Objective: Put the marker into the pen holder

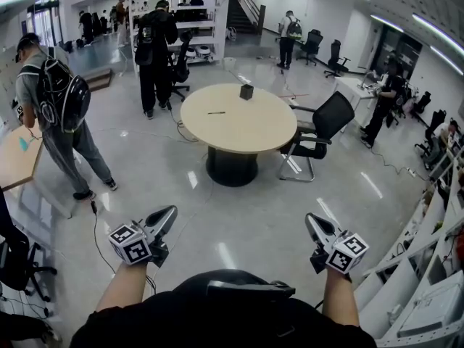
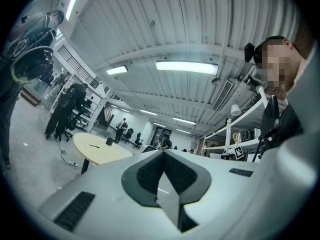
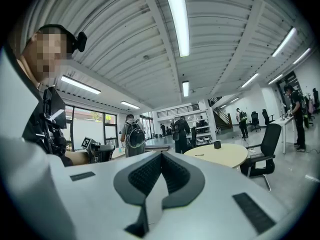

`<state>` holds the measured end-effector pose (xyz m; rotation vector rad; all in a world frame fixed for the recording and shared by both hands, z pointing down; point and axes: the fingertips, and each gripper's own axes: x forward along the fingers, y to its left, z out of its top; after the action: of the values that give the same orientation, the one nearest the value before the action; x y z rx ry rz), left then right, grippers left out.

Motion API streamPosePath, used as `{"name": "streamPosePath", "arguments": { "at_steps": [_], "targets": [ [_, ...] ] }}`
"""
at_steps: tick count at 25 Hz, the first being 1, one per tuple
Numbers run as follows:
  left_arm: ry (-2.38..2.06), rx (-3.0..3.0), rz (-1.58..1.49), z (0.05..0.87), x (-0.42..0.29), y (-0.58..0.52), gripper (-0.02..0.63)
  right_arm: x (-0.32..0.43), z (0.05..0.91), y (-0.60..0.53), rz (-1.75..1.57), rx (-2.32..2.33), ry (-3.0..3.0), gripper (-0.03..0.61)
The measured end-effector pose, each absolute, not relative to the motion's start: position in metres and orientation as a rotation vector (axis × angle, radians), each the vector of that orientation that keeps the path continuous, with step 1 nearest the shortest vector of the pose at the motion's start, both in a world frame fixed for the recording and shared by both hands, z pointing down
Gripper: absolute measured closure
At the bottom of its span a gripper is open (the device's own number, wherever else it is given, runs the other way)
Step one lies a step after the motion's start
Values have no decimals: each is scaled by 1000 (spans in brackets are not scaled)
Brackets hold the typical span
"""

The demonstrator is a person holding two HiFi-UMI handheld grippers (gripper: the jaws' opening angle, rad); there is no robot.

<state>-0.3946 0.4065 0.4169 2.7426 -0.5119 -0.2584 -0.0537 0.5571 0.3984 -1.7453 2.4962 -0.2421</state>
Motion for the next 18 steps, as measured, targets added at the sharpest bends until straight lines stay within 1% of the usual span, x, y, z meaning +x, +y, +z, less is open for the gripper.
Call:
{"name": "streamPosePath", "arguments": {
  "at_steps": [6, 12, 18],
  "targets": [
    [-503, 2727, -278, 417, -405, 399, 617, -67, 394, 549, -244, -1748, 2509, 577],
    [-484, 2735, -286, 420, -431, 380, 618, -88, 396, 533, -187, -1755, 2549, 577],
    [-471, 2722, -295, 419, -470, 352, 618, -131, 386, 510, -210, -1777, 2516, 577]
  ]
}}
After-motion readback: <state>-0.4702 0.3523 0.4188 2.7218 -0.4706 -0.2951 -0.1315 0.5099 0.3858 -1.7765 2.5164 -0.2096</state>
